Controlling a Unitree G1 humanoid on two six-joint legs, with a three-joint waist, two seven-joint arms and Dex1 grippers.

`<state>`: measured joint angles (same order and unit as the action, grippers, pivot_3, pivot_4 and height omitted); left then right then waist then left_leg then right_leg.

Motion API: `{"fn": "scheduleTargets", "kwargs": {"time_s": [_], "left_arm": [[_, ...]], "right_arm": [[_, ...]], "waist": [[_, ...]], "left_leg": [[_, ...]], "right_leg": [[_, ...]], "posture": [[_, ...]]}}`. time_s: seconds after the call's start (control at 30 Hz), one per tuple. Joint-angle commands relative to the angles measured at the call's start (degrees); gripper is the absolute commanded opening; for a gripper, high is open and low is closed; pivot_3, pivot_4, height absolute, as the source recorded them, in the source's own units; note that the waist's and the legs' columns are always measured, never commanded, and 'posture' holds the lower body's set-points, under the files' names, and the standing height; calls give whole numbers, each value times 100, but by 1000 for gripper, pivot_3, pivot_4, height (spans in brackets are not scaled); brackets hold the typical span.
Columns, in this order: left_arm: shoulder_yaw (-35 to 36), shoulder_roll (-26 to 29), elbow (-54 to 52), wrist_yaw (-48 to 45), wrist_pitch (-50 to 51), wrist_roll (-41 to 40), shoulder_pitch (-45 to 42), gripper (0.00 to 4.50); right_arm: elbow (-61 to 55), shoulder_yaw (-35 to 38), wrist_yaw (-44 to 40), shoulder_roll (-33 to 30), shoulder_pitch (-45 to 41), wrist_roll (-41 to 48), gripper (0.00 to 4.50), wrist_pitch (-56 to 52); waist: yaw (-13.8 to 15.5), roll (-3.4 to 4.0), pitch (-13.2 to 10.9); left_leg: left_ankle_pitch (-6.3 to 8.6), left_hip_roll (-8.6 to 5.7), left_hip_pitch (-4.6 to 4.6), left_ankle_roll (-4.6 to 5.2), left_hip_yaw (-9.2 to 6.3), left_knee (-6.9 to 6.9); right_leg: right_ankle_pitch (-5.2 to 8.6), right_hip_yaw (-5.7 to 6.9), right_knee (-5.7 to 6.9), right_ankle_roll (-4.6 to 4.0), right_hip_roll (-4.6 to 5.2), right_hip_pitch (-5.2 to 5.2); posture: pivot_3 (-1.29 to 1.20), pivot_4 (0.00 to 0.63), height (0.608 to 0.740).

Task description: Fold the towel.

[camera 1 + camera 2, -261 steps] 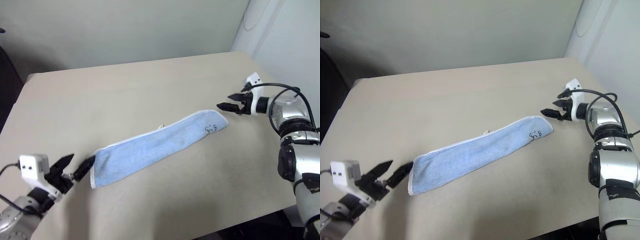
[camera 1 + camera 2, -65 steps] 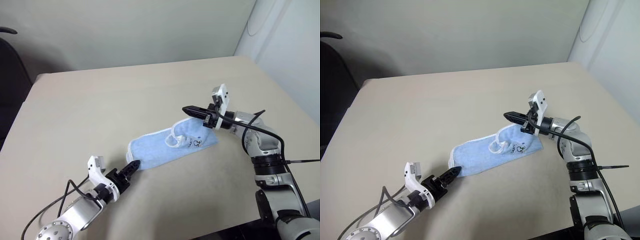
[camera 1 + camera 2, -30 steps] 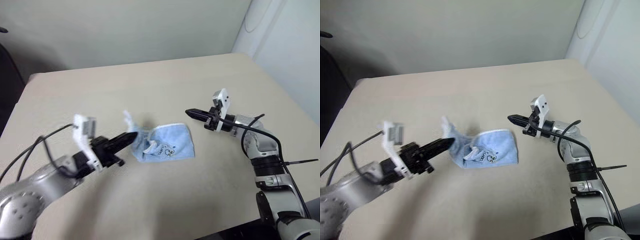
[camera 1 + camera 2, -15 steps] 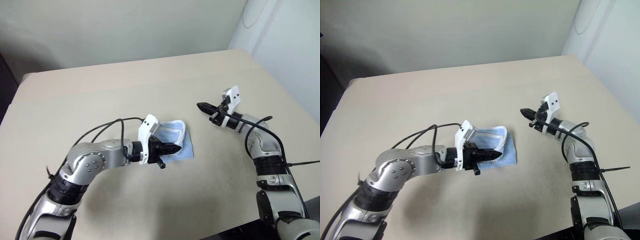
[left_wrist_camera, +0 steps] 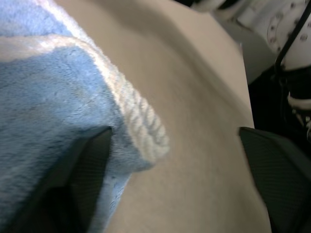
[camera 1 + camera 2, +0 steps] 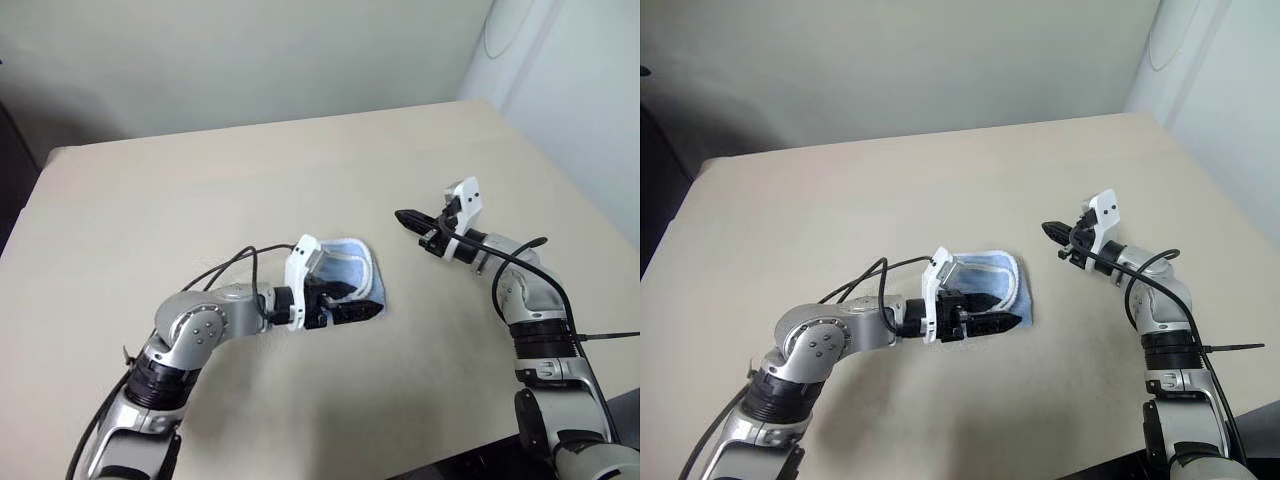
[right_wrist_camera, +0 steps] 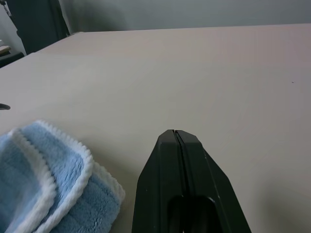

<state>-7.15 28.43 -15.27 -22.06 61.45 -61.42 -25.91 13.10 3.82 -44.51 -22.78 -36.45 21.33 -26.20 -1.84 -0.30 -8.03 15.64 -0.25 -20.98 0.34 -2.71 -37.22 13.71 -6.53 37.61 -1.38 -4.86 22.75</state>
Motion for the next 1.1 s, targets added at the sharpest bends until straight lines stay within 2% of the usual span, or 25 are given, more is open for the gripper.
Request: {"fn": "scheduleTargets", "kwargs": {"time_s": [0.03, 0.33, 0.57, 0.63, 0.73, 0.97, 1.0, 1.1], "left_arm": [[394, -126, -282, 110, 64, -194, 176, 4480], [1398, -147, -748, 352, -91, -746, 289, 4480], [1881, 173, -890, 276, -269, -759, 81, 4480], [1940, 320, -739, 249, -577, -220, 92, 3929], [1590, 696, -740, -247, -1146, 738, 360, 2911], [946, 789, -642, -981, -1936, 1860, 678, 183], [819, 776, -584, -1094, -2029, 2006, 735, 56], [233, 668, -97, -1230, -2387, 2740, 864, 56]], "right_arm": [[-132, 95, -43, -64, -128, 99, 0, 0], [-312, 36, -140, -55, -194, 139, 0, -109], [-678, -121, -516, -65, -211, 392, 0, -459], [-890, -169, -580, -40, -199, 500, 0, -607], [-1204, -240, -622, 6, -179, 660, 0, -812], [-1829, -592, -720, 117, 123, 878, 0, -1159], [-1873, -704, -691, 164, 178, 833, 0, -1153], [-1464, -1356, -475, 331, 359, 283, 0, -1094]], "waist": [[0, 0, 0], [3, 0, 0], [1, -2, 1], [0, -2, 1], [-7, -2, 2], [23, -7, 4], [24, -7, 4], [17, -10, 7]], "left_leg": [[0, 0, 0, 0, -1, -2], [0, 0, 0, 0, 2, -14], [0, -1, -2, 0, 4, -25], [0, -1, -2, 0, 4, -28], [0, 0, -2, 0, 3, -28], [2, -1, -7, 3, 0, -31], [3, -1, -7, 4, -1, -31], [4, -1, -5, 6, -1, -34]], "right_leg": [[0, 0, 4, 0, 0, 0], [1, 0, 11, 1, 0, 0], [1, 0, 16, 2, 0, 0], [2, 0, 18, 2, 0, 0], [2, 0, 18, 2, -1, 1], [3, 0, 12, 4, 0, 0], [3, 0, 12, 4, 0, 0], [3, -1, 14, 3, 0, -2]], "posture": [[0, 150, 740], [0, 150, 740], [0, 150, 740], [0, 150, 740], [0, 150, 740], [0, 150, 740], [0, 150, 740], [0, 150, 740]]}}
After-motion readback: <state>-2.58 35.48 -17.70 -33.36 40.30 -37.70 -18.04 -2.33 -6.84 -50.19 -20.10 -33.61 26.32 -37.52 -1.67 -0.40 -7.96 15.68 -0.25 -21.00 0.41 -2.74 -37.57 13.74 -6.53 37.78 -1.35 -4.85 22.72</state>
